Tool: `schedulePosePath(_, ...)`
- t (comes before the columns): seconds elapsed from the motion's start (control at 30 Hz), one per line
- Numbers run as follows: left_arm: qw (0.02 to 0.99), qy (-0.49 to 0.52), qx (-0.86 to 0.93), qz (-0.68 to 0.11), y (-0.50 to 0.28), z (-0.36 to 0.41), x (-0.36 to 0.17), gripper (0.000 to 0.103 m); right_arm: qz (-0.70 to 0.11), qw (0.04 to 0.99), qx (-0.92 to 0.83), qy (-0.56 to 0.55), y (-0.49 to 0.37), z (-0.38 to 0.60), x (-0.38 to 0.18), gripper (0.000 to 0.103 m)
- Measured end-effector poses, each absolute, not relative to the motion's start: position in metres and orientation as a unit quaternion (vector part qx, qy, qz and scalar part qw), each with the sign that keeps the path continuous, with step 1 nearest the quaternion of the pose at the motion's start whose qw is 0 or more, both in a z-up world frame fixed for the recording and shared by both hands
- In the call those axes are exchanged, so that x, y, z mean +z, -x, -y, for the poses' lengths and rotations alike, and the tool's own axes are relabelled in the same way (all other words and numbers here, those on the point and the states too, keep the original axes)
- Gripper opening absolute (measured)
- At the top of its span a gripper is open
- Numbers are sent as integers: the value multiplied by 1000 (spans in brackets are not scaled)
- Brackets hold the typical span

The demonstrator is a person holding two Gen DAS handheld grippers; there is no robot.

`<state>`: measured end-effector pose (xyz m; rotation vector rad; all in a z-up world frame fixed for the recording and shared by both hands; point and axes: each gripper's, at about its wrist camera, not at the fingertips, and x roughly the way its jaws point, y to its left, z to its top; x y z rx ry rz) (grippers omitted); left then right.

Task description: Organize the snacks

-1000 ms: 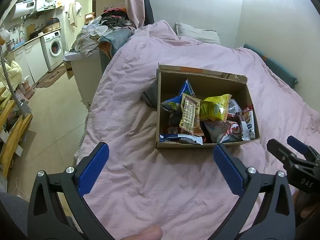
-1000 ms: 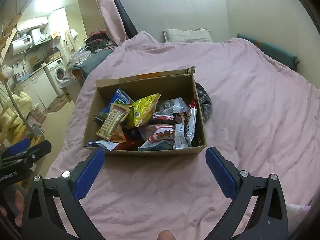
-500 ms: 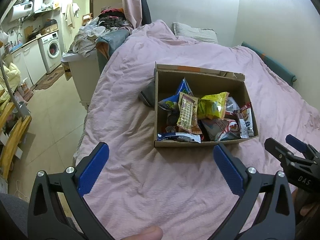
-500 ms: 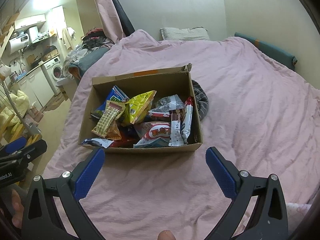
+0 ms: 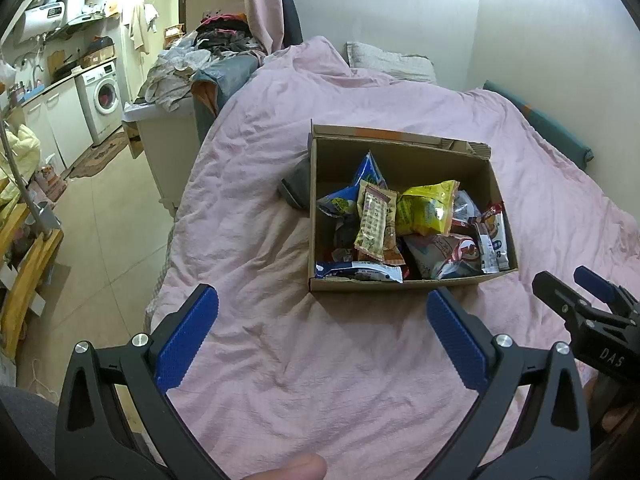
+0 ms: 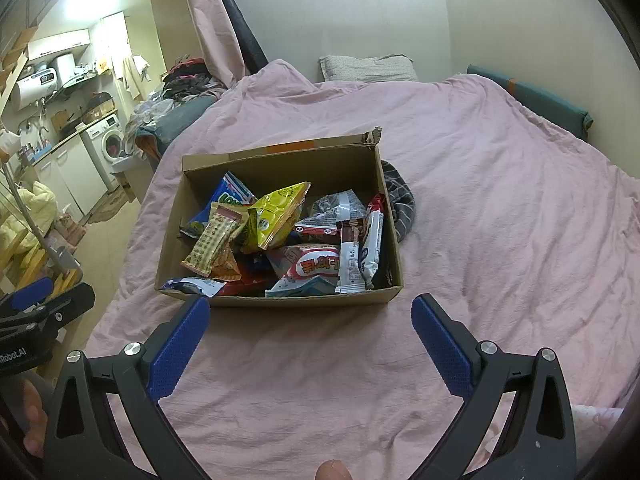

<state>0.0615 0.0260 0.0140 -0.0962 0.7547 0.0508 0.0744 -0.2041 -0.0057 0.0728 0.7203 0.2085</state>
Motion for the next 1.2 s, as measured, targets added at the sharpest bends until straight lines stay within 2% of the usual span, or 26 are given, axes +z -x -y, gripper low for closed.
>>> schedulePosePath(1.2,927,47,24,-371,-62,-27,13,103,-352,930,102,-36,-75,205,-6,103)
